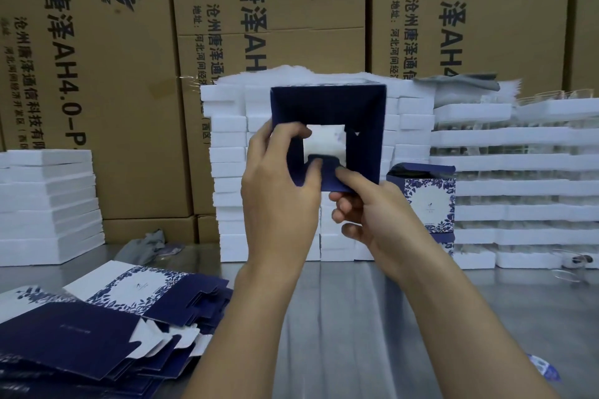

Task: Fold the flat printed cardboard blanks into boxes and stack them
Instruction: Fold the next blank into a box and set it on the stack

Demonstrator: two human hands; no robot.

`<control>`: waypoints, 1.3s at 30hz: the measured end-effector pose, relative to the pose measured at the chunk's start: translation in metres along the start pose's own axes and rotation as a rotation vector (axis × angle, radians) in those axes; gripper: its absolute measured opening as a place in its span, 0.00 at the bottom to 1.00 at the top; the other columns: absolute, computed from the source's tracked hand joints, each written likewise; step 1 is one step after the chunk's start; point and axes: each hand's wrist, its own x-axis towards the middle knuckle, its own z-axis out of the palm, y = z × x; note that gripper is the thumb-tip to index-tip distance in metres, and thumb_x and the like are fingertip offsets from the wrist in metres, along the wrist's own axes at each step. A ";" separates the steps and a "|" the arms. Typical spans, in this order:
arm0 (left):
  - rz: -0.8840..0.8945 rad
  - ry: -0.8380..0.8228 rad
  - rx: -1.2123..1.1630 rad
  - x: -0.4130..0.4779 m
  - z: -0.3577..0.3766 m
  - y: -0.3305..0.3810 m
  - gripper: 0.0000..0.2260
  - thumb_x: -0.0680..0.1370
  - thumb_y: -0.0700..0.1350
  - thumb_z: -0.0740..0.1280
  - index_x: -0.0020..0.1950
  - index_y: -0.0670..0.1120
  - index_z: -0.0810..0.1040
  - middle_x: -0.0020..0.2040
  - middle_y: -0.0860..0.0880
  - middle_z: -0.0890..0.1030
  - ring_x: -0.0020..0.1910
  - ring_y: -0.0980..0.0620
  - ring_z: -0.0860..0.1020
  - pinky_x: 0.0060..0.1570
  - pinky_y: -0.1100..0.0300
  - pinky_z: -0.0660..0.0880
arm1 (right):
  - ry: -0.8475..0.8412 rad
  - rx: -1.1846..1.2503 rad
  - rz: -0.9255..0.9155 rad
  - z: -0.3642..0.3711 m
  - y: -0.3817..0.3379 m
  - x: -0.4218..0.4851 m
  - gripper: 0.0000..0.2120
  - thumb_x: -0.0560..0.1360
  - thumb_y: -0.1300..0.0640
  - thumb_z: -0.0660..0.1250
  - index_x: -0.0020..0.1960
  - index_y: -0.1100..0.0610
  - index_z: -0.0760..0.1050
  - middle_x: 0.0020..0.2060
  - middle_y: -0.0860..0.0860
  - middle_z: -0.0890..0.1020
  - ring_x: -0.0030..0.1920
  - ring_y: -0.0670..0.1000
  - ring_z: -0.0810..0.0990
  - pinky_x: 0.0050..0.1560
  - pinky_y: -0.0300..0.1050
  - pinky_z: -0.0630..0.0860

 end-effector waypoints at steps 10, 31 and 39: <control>-0.797 -0.227 -0.506 -0.005 0.014 0.023 0.11 0.81 0.54 0.70 0.44 0.50 0.75 0.37 0.53 0.78 0.33 0.56 0.81 0.41 0.54 0.73 | 0.139 0.083 -0.090 0.001 -0.015 -0.003 0.12 0.80 0.50 0.69 0.41 0.54 0.76 0.26 0.47 0.72 0.27 0.46 0.72 0.32 0.41 0.67; -0.835 -0.357 -0.523 -0.010 0.018 0.016 0.15 0.84 0.52 0.64 0.42 0.45 0.70 0.30 0.51 0.68 0.27 0.54 0.67 0.26 0.65 0.65 | 0.083 0.123 -0.047 0.017 0.000 -0.005 0.16 0.74 0.59 0.66 0.29 0.54 0.70 0.26 0.50 0.63 0.24 0.48 0.62 0.24 0.38 0.61; -0.895 -0.260 -0.541 -0.014 0.023 0.013 0.12 0.79 0.44 0.61 0.38 0.49 0.61 0.34 0.48 0.59 0.38 0.47 0.57 0.26 0.61 0.57 | 0.130 0.084 0.026 0.012 0.001 -0.003 0.11 0.73 0.57 0.65 0.35 0.54 0.67 0.28 0.48 0.59 0.28 0.50 0.56 0.26 0.42 0.55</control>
